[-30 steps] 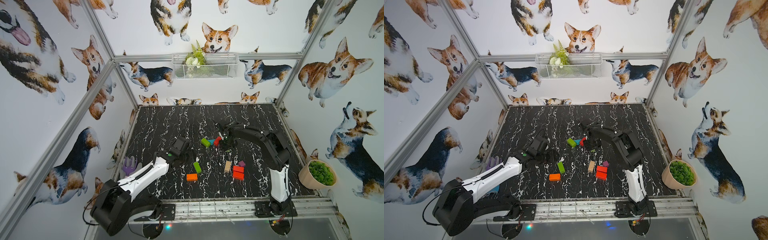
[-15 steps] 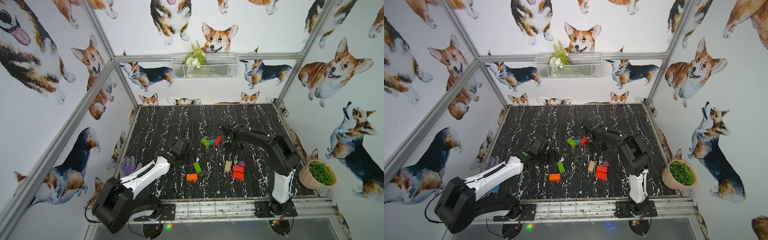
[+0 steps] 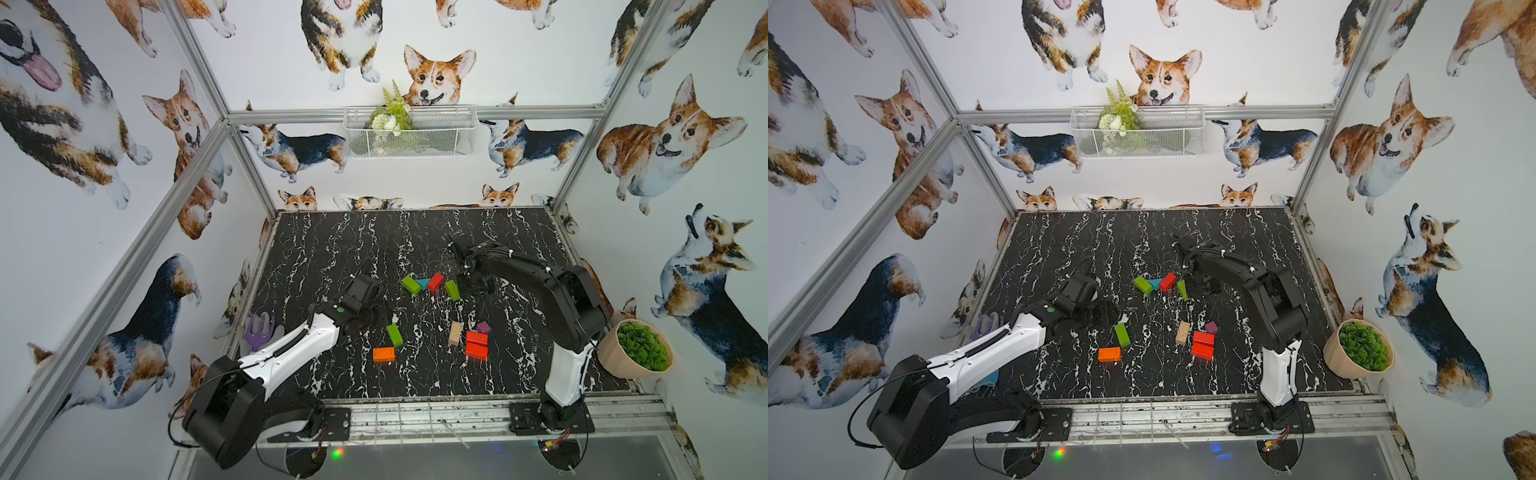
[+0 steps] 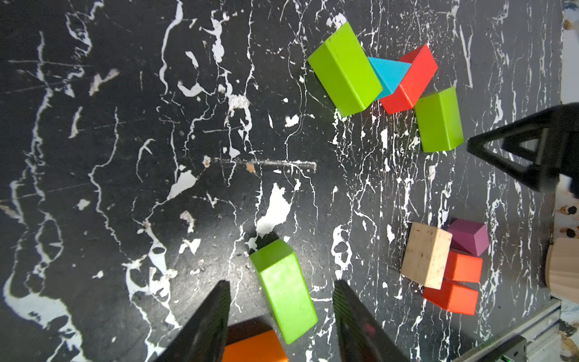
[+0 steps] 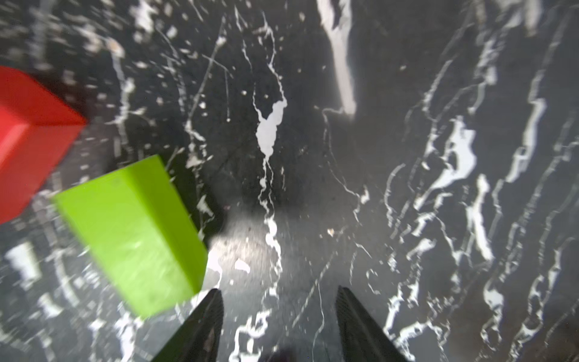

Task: Assemble a heart with building blocks
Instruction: Assemble the building block at the center of the board.

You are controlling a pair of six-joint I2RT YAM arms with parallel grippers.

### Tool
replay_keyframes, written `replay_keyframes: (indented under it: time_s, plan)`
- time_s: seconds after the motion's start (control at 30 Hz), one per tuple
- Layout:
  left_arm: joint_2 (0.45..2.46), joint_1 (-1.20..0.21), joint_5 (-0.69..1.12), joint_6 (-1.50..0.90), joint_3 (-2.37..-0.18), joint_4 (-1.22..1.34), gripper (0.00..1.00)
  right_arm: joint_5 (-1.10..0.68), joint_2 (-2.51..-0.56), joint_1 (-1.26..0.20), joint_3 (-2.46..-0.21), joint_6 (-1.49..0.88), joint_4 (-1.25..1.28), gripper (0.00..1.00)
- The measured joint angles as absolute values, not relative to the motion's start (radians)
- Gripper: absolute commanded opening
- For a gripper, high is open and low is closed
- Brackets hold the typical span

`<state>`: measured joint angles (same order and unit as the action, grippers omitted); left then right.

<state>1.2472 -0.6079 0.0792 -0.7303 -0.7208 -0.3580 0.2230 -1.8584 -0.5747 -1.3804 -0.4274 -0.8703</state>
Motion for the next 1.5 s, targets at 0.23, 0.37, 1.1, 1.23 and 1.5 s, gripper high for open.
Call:
replay_keyframes:
  time_s: [0.23,0.37,1.1,1.23,1.5]
  plan:
    - [1.249,-0.603,0.079,-0.730,-0.722,-0.358,0.56,0.041,-1.921,-0.589,-1.485,-0.376,-0.884,0.69]
    - [1.242,-0.602,0.079,-0.730,-0.721,-0.358,0.56,0.025,-2.037,-0.582,-1.585,-0.334,-0.926,0.64]
    - [1.240,-0.589,0.077,-0.729,-0.729,-0.363,0.57,0.133,-2.101,-0.635,-1.609,-0.208,-0.977,0.62]
    - [1.244,-0.588,0.080,-0.729,-0.732,-0.364,0.57,0.162,-2.037,-0.635,-1.560,-0.218,-0.978,0.72]
    - [1.261,-0.588,0.081,-0.729,-0.735,-0.363,0.57,0.141,-1.943,-0.643,-1.430,-0.278,-0.942,0.72]
